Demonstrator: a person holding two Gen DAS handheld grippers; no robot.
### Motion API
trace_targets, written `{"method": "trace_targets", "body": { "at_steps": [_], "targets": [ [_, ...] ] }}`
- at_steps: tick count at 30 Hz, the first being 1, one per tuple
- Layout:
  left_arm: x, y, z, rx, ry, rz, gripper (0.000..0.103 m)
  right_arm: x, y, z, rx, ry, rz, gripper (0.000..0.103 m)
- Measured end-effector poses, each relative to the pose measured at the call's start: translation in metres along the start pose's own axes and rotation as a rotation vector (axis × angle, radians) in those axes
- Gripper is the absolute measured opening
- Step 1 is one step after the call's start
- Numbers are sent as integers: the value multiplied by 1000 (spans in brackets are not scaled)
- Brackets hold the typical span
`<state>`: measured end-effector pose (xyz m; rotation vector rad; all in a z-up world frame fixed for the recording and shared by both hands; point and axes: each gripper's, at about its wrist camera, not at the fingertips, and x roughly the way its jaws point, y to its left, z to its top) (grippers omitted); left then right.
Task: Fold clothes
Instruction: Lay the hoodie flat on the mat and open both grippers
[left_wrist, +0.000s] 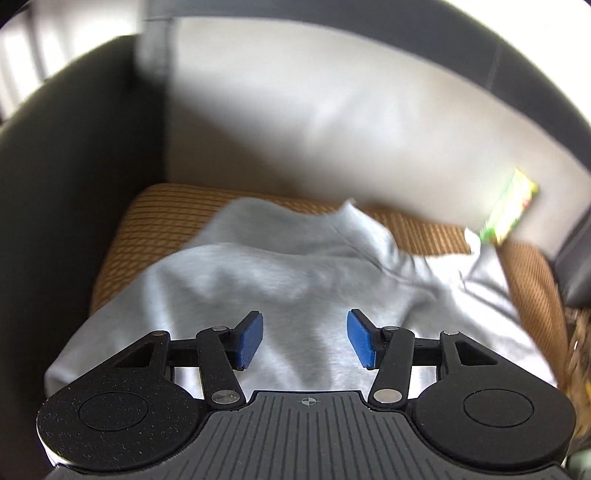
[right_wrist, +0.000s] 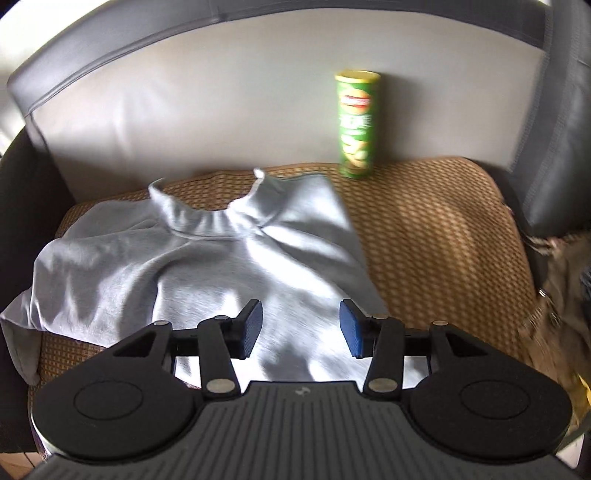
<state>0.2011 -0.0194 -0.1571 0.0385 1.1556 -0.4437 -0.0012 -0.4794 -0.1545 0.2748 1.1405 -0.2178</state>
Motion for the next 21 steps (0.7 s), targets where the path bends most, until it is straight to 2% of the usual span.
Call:
{"method": "trace_targets", "body": {
  "at_steps": [1,3,10,15,21],
  "targets": [
    [10,-12,2,30,8,3,67,7,5,4,-15,2,16,57],
    [38,-29,8,90,19,31,74,26,12,12,-64,11,42,58],
    [136,-61,23,251,107,65,74,134,23,49,-190,72,98,58],
    [177,-67,35,293,119,50,76,202,27,66,-176,137,101,58],
    [221,-70,39,357,186,67,78,247,32,74,-149,224,141,64]
  ]
}}
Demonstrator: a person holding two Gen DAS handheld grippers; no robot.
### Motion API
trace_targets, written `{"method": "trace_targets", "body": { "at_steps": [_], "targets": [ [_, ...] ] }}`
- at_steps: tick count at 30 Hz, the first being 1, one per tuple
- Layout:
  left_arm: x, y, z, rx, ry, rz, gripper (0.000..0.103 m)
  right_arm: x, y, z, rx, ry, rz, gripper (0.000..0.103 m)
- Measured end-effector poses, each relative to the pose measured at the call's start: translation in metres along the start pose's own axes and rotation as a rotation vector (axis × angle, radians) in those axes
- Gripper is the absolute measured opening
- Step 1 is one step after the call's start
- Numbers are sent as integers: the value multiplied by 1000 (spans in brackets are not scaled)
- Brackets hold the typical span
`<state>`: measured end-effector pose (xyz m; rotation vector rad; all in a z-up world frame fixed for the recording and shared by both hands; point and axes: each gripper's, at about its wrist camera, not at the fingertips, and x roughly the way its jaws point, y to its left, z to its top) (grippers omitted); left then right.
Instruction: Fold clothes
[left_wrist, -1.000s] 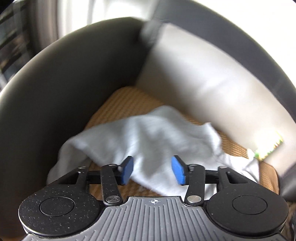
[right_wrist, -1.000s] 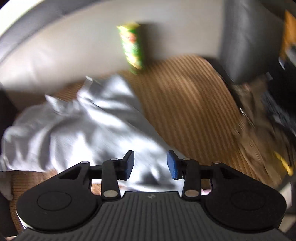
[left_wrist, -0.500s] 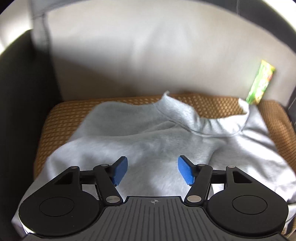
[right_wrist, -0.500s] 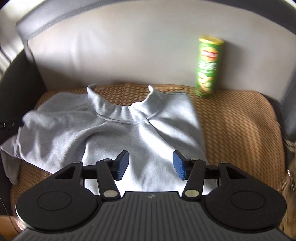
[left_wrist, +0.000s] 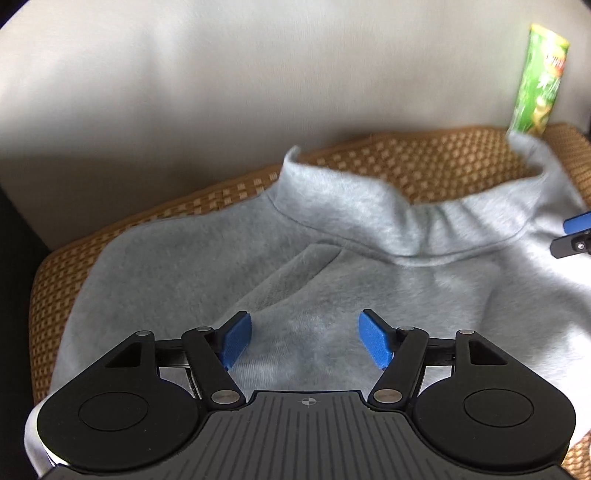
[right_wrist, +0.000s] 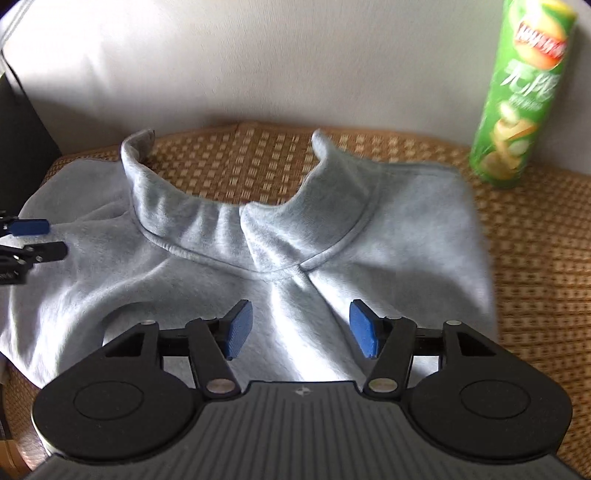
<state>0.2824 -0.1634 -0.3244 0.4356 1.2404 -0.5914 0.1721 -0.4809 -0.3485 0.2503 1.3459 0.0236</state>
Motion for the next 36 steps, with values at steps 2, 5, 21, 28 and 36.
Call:
{"method": "trace_targets", "body": {
  "at_steps": [2,5,21,28,36],
  "targets": [
    [12,2,1,2,28,3,78,12,2,1,-13,35,-3,64],
    [31,1,1,23,64,1,72,27,5,-2,-57,67,-36,64],
    [-144,41,-18,-138,-243,-204,0,-150,3,-41,78,-134,312,5],
    [-270,33,-17,-156,-424,-250,0,-268,-3,-78,162,-287,463,4],
    [-393,-39,19,12,-635,-325,0,-402,-19,-114,145,-513,485,4]
  ]
}}
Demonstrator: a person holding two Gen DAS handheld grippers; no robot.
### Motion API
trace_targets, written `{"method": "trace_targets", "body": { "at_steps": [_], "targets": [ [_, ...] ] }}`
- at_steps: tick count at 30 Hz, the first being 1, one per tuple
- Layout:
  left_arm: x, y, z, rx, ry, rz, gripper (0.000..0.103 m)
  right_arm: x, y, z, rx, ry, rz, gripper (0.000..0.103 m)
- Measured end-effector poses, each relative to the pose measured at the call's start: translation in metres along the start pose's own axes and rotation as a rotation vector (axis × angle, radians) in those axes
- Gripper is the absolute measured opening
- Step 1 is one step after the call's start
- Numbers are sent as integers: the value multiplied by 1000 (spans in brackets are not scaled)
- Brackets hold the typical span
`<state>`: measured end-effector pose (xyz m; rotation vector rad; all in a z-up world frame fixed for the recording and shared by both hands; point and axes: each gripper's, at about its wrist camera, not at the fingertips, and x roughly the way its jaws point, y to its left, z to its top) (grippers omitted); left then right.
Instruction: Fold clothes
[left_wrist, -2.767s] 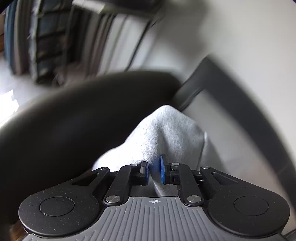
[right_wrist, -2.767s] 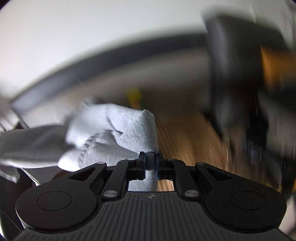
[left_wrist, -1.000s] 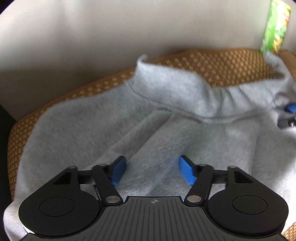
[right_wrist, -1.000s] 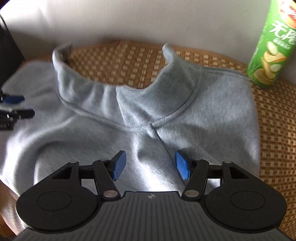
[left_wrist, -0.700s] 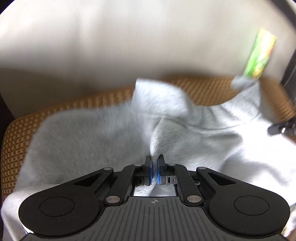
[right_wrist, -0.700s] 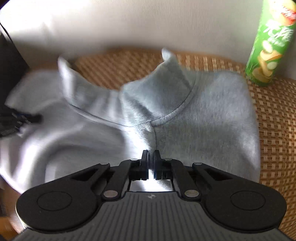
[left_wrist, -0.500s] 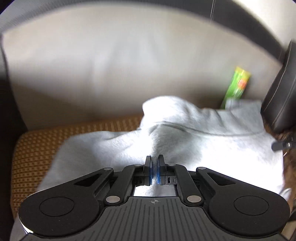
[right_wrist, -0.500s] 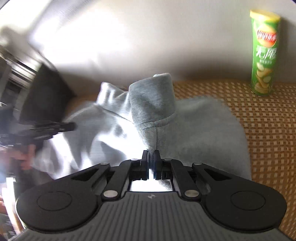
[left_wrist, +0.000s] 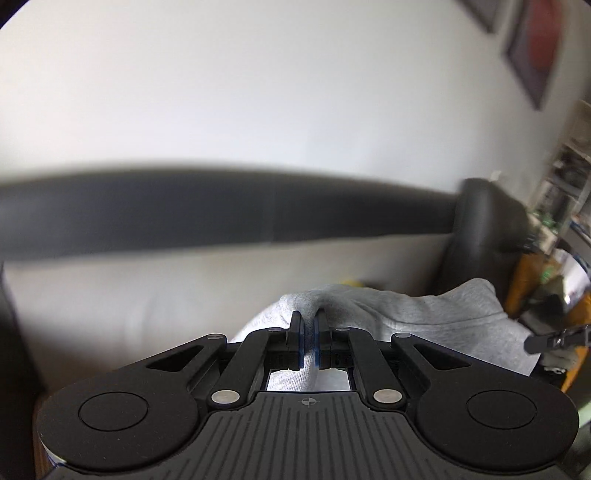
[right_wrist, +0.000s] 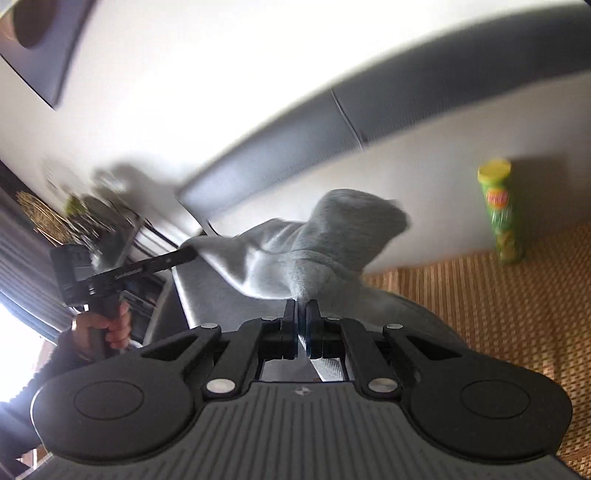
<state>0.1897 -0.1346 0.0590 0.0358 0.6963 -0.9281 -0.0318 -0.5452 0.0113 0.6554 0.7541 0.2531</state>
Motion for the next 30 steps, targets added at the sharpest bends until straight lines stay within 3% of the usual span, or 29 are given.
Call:
{"method": "trace_targets", "body": {
  "at_steps": [6,11,15,19,21,23,26,28,29,30],
  "targets": [
    [-7,-74,41,101,-88,-131,0,-105,25,6,-45,-181,-5,4],
    [-5,-125,60,150,-146,-250,0,-174,61,2,-119,-282,-11,4],
    [-15,-147,67,158,-174,-334,0,-197,110,-4,-226,-302,-31,4],
    [-27,-135,60,136,-200,-374,0,-192,158,-8,-326,-290,-27,4],
    [-27,-110,53,104,-201,-346,0,-172,177,-6,-378,-257,2,4],
    [-16,-78,42,78,-193,-244,5,-136,193,-2,-414,-195,54,4],
    [-8,10,11,-40,-144,15,31,-43,201,-1,-412,-72,137,7],
    [-27,78,-25,-169,-102,176,30,33,198,-7,-374,28,174,18],
    [-37,112,-43,-233,-81,256,29,77,191,-14,-337,92,167,33],
    [-53,138,-65,-283,-66,318,29,118,186,-22,-315,160,150,35]
  ]
}}
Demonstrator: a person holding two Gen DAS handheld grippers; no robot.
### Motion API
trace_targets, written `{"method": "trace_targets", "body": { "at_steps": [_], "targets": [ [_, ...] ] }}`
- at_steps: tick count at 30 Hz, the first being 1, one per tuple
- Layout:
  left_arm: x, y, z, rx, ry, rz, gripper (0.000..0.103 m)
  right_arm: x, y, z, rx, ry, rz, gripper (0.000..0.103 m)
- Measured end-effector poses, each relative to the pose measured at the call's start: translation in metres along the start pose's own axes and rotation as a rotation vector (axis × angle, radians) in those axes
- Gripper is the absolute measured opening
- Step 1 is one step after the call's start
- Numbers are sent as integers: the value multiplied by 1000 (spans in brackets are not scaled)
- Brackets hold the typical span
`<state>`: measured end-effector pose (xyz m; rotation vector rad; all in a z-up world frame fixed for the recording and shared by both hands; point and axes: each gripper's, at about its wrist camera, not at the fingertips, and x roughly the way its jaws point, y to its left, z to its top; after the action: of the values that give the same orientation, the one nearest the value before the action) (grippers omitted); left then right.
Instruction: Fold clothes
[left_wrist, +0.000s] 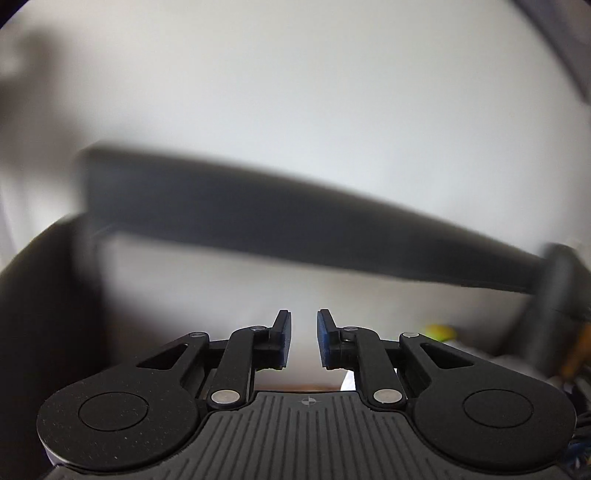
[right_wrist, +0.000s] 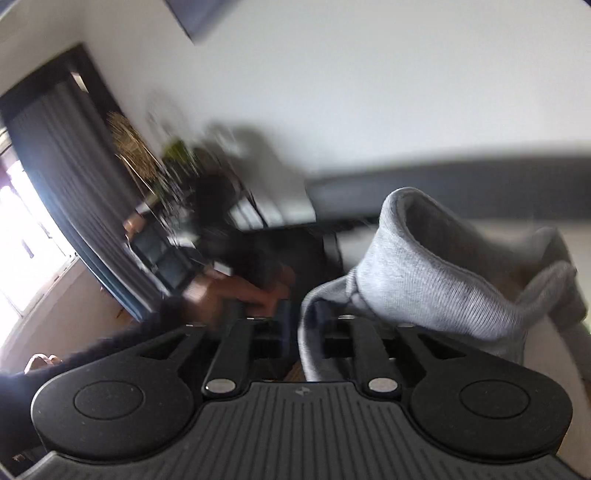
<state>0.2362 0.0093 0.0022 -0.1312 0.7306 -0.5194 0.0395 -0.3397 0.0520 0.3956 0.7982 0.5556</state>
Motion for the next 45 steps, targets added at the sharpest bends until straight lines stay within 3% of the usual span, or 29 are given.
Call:
{"method": "trace_targets", "body": {
  "at_steps": [2,4,6,9,10,15,19,24,28,31,32,33,34,37,39,43,45],
  "targets": [
    [-21,43,-30,-30,25,91,29,54,-10,-13,-8,88,-19,32],
    [-32,58,-64,-41,78,132,30,78,-21,-24,-8,116,-36,32],
    [-43,72,-98,-53,132,171,30,86,-40,-33,34,149,-73,33],
    [-42,75,-148,-76,229,144,37,77,-71,-54,67,188,-185,41],
    [-37,68,-165,-83,261,123,38,69,-80,-66,67,208,-226,49],
    [10,24,-234,-120,426,53,45,60,-130,-145,111,342,-408,62],
    [35,-18,-281,-107,503,32,55,55,-168,-216,97,471,-512,63],
    [46,-57,-330,-104,598,28,59,48,-200,-287,-13,623,-540,65],
    [45,-78,-342,-139,626,32,65,43,-231,-313,-24,691,-551,70],
    [47,-95,-346,-140,643,18,67,43,-252,-328,68,754,-497,69],
    [49,-101,-347,-137,650,13,68,42,-255,-332,112,777,-463,60],
    [52,-107,-348,-138,659,5,69,41,-258,-336,157,800,-428,45],
    [54,-111,-348,-144,671,-10,69,40,-260,-339,202,822,-393,3],
    [56,-127,-343,-155,684,-65,69,22,-237,-330,272,744,-250,5],
    [56,-136,-339,-151,685,-102,76,10,-210,-320,285,678,-136,5],
    [54,-140,-337,-189,735,-190,81,8,-157,-308,224,637,47,5],
    [51,-136,-340,-188,749,-188,81,13,-135,-306,189,632,115,5]
  ]
}}
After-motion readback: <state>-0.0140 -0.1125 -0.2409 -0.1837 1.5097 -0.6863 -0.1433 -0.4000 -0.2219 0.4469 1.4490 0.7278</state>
